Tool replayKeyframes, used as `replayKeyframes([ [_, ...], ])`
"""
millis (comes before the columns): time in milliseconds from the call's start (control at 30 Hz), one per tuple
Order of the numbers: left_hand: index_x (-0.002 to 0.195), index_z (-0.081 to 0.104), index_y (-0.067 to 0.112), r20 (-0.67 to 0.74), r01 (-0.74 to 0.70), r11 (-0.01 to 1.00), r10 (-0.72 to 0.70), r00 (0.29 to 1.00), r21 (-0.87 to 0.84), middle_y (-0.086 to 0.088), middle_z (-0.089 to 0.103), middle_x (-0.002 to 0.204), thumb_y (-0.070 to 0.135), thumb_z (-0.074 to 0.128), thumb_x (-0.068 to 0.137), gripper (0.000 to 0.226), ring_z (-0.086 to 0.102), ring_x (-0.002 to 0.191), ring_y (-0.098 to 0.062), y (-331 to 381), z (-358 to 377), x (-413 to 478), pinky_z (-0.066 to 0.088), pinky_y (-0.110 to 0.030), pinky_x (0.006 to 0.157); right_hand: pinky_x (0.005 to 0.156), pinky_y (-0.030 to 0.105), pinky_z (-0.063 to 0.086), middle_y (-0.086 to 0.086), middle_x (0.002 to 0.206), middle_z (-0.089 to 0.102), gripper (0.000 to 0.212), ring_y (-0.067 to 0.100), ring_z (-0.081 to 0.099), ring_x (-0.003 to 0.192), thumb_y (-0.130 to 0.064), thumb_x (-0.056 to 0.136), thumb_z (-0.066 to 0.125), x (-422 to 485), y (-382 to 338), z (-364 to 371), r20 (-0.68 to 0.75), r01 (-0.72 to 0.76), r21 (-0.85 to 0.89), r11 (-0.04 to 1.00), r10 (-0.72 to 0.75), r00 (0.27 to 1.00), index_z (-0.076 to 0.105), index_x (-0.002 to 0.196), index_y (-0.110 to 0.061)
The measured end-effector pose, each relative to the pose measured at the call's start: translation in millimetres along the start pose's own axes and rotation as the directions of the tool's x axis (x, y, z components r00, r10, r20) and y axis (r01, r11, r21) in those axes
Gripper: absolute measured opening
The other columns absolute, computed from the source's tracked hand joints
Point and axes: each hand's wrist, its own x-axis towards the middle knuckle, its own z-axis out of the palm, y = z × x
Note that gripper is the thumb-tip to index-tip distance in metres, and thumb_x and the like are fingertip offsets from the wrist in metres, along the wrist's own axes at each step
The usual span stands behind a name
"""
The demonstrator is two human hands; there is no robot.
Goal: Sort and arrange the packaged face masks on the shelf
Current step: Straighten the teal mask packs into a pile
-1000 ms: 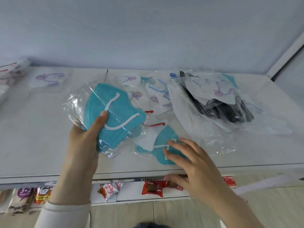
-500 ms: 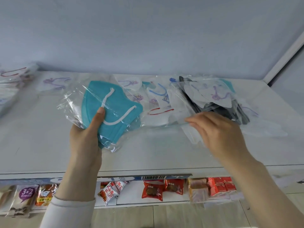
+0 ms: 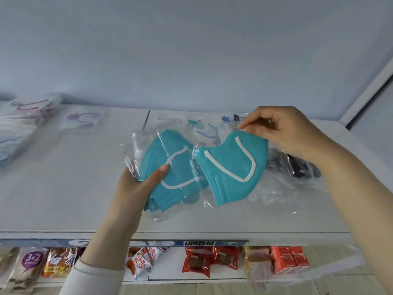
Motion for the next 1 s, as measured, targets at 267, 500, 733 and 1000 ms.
replayKeyframes([
  [267,0.115,0.054,0.016,-0.019,-0.105,0.994,0.105,0.994,0.022,-0.001,0.069,0.099,0.042,0.070,0.055,0.067,0.071,0.081,-0.014,-1.8,5.7,-9.6,0.056,-0.025,0.058,0.064,0.018,0.042,-0.006,0.075,0.063,0.010,0.010,0.053,0.065,-0.028,0.078,0.073,23.3,-8.2,19.8,0.110,-0.012,-0.190,0.982,0.033,0.993,0.065,0.081,-0.032],
  [500,0.103,0.046,0.032,-0.152,-0.255,0.948,0.285,0.946,0.190,0.010,0.061,0.103,0.041,0.070,0.057,0.053,0.064,0.091,-0.007,-4.1,-2.7,-5.6,0.055,-0.017,0.062,0.032,0.015,0.028,0.005,0.062,0.048,0.023,0.010,0.034,0.039,-0.004,0.090,0.052,39.3,-9.0,-2.3,0.318,-0.314,-0.260,0.913,0.388,0.865,0.066,0.078,-0.018],
  [733,0.098,0.040,0.038,0.037,-0.349,0.890,0.354,0.934,0.293,0.025,0.054,0.097,0.038,0.073,0.058,0.051,0.055,0.087,0.019,-7.6,19.0,-14.1,0.046,-0.003,0.067,0.030,0.012,0.035,0.007,0.056,0.049,0.020,0.003,0.045,0.026,-0.005,0.094,0.046,64.2,-17.6,58.1,0.289,-0.518,0.108,0.849,0.471,0.833,0.049,0.076,-0.012],
  [1000,0.101,0.038,0.037,-0.021,-0.384,0.873,0.409,0.912,0.302,0.027,0.054,0.098,0.047,0.077,0.052,0.063,0.054,0.095,0.017,-17.8,8.3,-11.0,0.046,-0.004,0.069,0.038,0.022,0.050,0.009,0.041,0.057,0.028,0.015,0.058,0.034,0.002,0.096,0.034,50.8,-27.0,102.4,0.417,-0.553,0.826,0.106,0.546,0.727,0.049,0.073,0.003],
])
